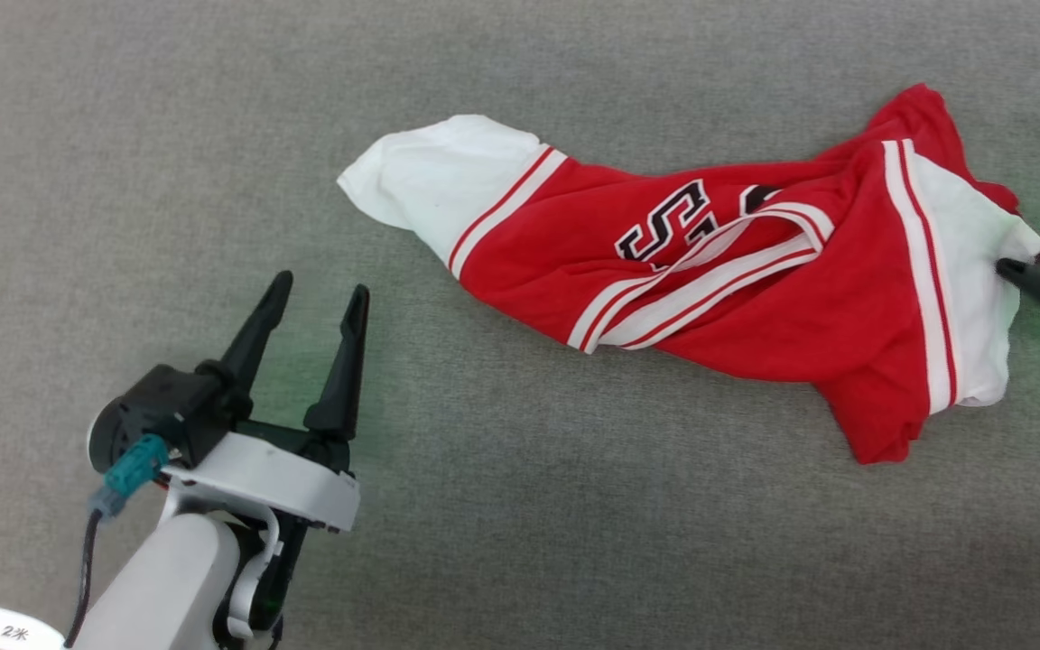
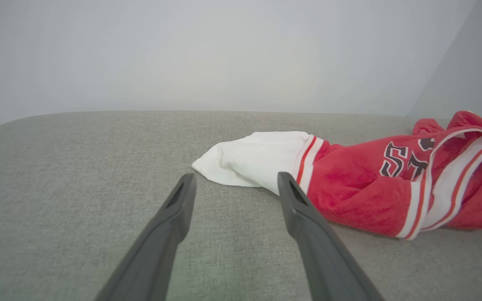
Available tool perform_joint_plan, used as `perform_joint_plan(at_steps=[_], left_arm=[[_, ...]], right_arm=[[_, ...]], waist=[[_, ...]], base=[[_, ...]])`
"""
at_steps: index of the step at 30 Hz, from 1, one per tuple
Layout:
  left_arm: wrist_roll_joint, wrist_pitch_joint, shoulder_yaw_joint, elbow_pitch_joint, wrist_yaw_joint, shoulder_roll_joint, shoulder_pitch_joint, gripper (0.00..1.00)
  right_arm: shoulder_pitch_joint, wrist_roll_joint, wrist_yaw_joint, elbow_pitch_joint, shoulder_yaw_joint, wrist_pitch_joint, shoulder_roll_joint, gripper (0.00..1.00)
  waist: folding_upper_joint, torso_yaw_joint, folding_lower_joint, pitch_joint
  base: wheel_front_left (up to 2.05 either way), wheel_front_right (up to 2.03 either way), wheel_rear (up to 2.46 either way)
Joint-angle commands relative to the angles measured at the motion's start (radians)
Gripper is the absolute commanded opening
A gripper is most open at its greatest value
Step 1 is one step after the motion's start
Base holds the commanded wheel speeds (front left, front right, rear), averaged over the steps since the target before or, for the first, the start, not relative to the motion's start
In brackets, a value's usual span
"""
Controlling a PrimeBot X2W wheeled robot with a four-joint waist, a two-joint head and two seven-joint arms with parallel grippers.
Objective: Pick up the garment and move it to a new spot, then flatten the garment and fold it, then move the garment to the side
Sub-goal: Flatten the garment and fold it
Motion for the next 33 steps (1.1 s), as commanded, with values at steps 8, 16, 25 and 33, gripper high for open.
perform_joint_plan(at_steps=[8, 16, 25, 33], left_arm=[[0.019, 0.0, 0.01, 0.022, -0.033, -0.017, 0.011, 1.0], [0.026, 0.0, 0.023, 0.013, -0.04, -0.024, 0.029, 1.0], [0.034, 0.0, 0.035, -0.03, -0.035, -0.022, 0.038, 1.0], [0.029, 0.007, 0.038, -0.048, -0.035, -0.009, 0.023, 1.0]], right_arm=[[-0.017, 0.027, -0.001, 0.01, 0.029, -0.05, -0.017, 0.0], [0.012, 0.022, -0.001, 0.05, -0.013, -0.099, -0.088, 0.0], [0.11, -0.013, -0.001, 0.183, -0.113, -0.168, -0.197, 0.0], [0.133, -0.059, -0.001, 0.299, -0.16, -0.241, -0.168, 0.0]], waist=[[-0.0001, -0.028, 0.0, -0.02], [-0.0001, -0.037, 0.0, -0.03], [-0.0001, -0.03, 0.0, -0.01], [-0.0001, -0.038, 0.0, 0.0]], base=[[0.0, 0.0, 0.0], [0.0, 0.0, 0.0], [0.0, 0.0, 0.0], [0.0, 0.0, 0.0]])
